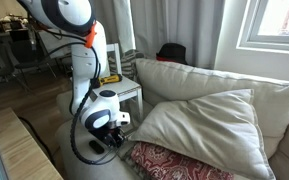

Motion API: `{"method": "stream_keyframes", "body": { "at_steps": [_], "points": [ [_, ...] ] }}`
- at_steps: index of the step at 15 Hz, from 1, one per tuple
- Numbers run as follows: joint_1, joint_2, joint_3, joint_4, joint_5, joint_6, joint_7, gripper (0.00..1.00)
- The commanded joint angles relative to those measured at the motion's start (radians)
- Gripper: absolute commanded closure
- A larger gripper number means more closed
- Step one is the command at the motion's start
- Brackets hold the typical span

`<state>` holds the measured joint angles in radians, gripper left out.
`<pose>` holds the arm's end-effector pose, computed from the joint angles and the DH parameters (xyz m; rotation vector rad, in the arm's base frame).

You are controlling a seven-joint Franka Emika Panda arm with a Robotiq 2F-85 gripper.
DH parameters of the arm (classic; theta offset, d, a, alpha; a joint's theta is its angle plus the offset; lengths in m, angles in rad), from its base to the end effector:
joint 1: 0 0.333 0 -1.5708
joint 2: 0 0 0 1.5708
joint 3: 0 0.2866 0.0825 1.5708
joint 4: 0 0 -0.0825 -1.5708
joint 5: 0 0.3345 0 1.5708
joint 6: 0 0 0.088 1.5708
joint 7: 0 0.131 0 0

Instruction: Put the flashlight on it's side then put the bottle onto the chair

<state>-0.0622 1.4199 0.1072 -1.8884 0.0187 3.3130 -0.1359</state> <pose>0.4126 0.0332 -0.1766 -3.0376 -0.1081 -0.0211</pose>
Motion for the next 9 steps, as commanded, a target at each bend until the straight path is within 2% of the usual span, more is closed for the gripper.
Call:
{"method": "stream_keyframes", "body": {
  "at_steps": [1, 5, 9],
  "points": [
    [0.015, 0.029, -0.019, 0.034, -0.023, 0.034, 0.037, 0.81],
    [0.016, -0.039, -0.045, -0.017, -0.022, 0.000, 0.035, 0.82],
    [-0.014, -0.158, -0.046, -0.118, -0.097, -0.086, -0.021, 0.82]
  ]
}}
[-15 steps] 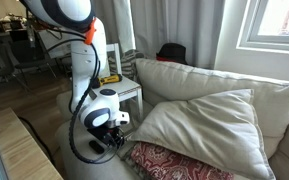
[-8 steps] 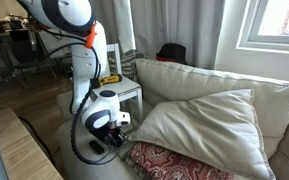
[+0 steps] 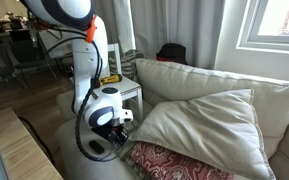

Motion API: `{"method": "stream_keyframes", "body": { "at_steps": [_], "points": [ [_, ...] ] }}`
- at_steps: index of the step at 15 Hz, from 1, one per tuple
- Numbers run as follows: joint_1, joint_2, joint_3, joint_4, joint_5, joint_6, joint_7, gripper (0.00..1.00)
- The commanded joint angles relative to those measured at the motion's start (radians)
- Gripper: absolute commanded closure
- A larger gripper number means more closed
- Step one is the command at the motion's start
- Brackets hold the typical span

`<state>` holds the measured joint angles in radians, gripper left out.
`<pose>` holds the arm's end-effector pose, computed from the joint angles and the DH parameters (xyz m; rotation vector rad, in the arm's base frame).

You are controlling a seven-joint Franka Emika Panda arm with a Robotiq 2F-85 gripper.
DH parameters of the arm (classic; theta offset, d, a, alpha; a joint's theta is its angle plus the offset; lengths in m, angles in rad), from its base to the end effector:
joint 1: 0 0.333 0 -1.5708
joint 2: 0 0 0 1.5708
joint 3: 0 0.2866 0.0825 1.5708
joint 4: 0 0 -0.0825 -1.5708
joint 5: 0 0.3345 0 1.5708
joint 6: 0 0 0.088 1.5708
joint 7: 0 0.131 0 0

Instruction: Put the flashlight on it's side then put the bottle onto the chair

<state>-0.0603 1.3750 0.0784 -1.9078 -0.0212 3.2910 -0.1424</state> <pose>0.4225 0.0215 -0.1633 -3.0574 -0.1806 -0.0261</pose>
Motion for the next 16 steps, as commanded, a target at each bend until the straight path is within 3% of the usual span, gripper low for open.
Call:
{"method": "stream_keyframes", "body": {
  "at_steps": [1, 8, 12, 16],
  "points": [
    [-0.010, -0.147, -0.027, -0.126, -0.066, -0.094, -0.016, 0.82],
    [0.012, -0.332, -0.075, -0.241, -0.086, -0.245, -0.025, 0.82],
    [0.032, -0.373, -0.097, -0.251, -0.094, -0.305, -0.026, 0.82],
    [0.100, -0.392, -0.142, -0.235, -0.105, -0.399, -0.009, 0.82]
  ]
}}
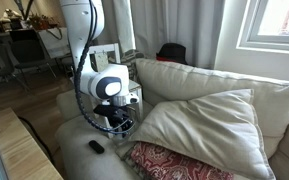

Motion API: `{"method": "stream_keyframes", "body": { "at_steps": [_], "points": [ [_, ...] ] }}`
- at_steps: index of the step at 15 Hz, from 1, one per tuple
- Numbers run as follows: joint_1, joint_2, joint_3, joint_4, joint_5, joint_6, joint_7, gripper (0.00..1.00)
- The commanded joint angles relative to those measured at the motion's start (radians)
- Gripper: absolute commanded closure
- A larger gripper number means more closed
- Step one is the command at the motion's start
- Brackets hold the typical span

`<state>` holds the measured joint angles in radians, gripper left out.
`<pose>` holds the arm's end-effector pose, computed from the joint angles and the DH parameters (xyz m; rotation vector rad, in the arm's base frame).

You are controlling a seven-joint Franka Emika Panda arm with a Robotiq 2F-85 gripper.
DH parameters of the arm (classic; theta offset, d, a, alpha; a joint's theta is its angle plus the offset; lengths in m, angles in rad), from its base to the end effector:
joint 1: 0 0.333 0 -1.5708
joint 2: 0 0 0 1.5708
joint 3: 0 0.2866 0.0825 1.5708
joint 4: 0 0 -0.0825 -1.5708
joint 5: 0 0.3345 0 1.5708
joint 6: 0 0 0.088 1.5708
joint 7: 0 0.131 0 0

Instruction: Put the flashlight on it's side then put the bottle onto the chair

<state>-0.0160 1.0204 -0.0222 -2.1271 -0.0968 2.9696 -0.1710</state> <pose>0.4309 -0.0133 -0.0669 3.0977 0.3712 -0.2820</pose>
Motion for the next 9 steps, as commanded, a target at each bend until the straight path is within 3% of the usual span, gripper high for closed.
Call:
{"method": "stream_keyframes", "body": {
  "at_steps": [1, 4, 5, 6, 9],
  "points": [
    [0.067, -0.031, -0.046, -0.001, -0.035, -0.102, 0.018, 0.82],
    [0.056, 0.011, -0.015, 0.054, -0.030, -0.129, 0.009, 0.82],
    [0.049, 0.019, -0.009, 0.061, -0.025, -0.121, 0.010, 0.47],
    [0.037, 0.024, 0.000, 0.061, -0.022, -0.103, 0.005, 0.31],
    [-0.054, 0.056, 0.062, 0.037, -0.009, -0.027, -0.037, 0.11]
  ]
}}
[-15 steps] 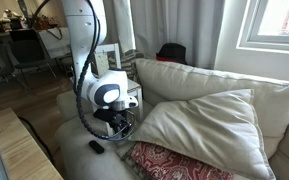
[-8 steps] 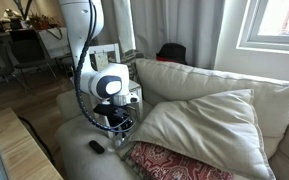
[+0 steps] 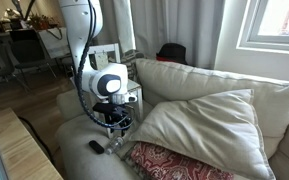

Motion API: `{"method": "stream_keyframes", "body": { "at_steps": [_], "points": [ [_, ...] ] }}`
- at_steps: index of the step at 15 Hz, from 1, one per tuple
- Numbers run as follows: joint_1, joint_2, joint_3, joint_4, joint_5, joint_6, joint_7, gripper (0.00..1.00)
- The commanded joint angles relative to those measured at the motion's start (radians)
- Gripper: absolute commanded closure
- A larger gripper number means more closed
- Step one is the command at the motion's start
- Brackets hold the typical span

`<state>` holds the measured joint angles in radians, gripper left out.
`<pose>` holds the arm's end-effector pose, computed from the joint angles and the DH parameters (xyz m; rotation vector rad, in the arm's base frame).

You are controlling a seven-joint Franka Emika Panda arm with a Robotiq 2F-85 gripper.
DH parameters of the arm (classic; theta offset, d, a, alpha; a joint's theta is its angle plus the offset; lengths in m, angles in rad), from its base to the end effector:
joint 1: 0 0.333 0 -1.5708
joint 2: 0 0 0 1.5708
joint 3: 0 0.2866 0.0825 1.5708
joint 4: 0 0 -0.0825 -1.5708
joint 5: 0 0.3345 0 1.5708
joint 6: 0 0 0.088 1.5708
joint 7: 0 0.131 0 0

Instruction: Put the flashlight on it's side then put the bottle onto the chair

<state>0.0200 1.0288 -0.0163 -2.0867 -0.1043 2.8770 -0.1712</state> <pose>0.4336 0.0047 -0.0702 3.0776 0.4416 -0.3755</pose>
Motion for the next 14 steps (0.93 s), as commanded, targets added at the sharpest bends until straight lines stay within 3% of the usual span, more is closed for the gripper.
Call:
{"method": "stream_keyframes", "body": {
  "at_steps": [1, 5, 8, 14],
  "points": [
    [-0.112, 0.068, 0.071, -0.012, -0.003, 0.103, -0.047, 0.02],
    [-0.190, 0.168, 0.128, -0.010, -0.021, 0.210, -0.096, 0.00],
    [-0.207, 0.247, 0.144, 0.022, -0.035, 0.322, -0.102, 0.00],
    [-0.098, 0.319, 0.065, 0.119, -0.025, 0.451, -0.051, 0.00]
  ]
}}
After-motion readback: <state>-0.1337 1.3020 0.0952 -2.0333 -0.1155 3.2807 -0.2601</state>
